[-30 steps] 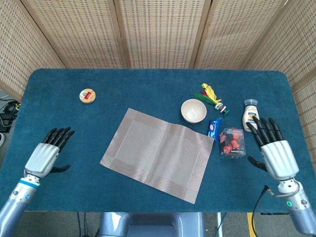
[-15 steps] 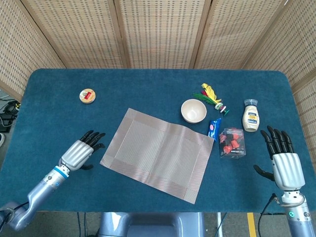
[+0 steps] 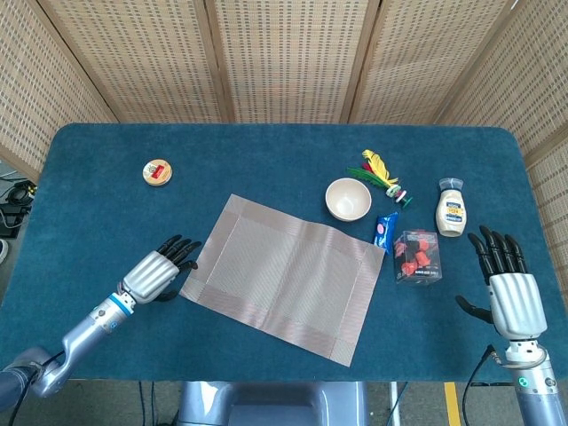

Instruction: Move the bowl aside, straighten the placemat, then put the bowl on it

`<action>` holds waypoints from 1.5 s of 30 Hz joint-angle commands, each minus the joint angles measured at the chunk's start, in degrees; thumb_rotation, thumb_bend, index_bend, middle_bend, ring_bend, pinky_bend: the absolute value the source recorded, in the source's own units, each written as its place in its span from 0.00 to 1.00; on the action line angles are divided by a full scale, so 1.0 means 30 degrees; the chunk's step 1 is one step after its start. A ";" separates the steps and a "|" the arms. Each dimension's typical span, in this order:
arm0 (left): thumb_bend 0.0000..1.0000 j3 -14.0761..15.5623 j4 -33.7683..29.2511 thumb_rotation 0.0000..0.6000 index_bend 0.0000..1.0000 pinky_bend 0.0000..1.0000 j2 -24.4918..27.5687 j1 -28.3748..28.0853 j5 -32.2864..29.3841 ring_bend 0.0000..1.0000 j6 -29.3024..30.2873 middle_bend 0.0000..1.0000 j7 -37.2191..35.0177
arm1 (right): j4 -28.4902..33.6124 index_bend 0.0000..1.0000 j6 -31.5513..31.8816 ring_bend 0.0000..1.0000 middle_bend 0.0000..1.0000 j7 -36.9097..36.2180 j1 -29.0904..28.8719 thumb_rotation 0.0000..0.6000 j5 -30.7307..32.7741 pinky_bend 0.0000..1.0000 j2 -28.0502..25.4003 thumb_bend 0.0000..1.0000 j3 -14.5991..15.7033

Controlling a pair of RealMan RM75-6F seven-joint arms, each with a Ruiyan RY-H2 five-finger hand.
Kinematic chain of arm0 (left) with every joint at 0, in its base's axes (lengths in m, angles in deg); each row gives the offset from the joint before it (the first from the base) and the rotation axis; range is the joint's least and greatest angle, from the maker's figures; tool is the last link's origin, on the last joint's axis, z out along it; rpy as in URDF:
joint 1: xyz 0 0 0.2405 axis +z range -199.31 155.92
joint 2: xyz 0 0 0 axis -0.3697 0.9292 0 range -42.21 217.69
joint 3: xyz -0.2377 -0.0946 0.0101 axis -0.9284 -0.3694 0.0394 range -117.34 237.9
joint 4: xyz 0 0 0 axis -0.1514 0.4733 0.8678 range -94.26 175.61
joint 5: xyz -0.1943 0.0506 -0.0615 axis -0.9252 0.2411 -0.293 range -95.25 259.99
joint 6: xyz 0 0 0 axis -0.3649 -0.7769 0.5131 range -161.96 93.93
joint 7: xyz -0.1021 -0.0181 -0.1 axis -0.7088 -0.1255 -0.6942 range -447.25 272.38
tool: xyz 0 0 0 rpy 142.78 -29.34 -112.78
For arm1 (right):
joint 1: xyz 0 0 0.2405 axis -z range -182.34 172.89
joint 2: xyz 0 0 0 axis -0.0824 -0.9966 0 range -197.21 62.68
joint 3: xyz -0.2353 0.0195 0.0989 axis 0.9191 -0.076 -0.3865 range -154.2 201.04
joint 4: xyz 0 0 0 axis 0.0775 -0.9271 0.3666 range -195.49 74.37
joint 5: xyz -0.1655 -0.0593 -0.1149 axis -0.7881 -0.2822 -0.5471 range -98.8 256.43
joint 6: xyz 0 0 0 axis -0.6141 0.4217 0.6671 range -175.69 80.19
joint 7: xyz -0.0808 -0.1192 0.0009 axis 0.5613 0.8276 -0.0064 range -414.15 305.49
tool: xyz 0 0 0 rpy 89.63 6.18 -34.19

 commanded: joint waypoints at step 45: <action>0.40 0.0731 0.2787 1.00 0.31 0.00 -0.2816 -0.1140 -0.0610 0.00 -0.0290 0.00 0.0305 | 0.0268 0.00 -0.0065 0.00 0.00 -0.0318 0.0878 1.00 -0.1216 0.00 -0.0115 0.00 -0.1004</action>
